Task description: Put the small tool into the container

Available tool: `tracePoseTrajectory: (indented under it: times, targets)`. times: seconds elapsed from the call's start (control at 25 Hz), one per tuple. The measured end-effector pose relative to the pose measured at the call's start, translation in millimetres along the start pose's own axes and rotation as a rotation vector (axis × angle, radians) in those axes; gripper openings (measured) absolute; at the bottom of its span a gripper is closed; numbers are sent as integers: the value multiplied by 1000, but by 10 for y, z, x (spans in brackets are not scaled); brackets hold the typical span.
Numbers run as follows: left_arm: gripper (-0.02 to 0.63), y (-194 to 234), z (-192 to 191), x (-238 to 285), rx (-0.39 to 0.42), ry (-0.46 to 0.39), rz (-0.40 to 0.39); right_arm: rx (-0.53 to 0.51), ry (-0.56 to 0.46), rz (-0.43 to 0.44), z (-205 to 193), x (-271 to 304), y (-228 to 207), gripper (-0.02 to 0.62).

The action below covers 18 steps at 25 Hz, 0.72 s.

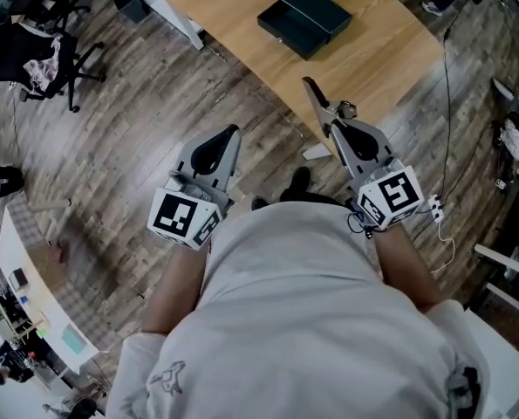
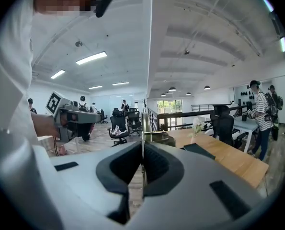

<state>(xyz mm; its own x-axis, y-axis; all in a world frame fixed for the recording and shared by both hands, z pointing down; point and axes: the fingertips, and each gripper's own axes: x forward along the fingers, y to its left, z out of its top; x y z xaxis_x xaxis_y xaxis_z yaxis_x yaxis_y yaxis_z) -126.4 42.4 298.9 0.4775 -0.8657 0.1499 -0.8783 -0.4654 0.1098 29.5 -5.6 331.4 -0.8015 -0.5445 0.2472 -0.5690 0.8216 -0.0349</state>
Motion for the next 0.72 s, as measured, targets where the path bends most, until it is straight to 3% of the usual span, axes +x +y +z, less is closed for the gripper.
tracePoseTrajectory:
  times: [0.36,0.72]
  targets:
    - [6,-134,168,890,31,-7,-24,25,-2,32,-34,25,-652,9]
    - [6,-230,86,1323,19,38,-71,86,24,-19,-246,-60,-1092,9]
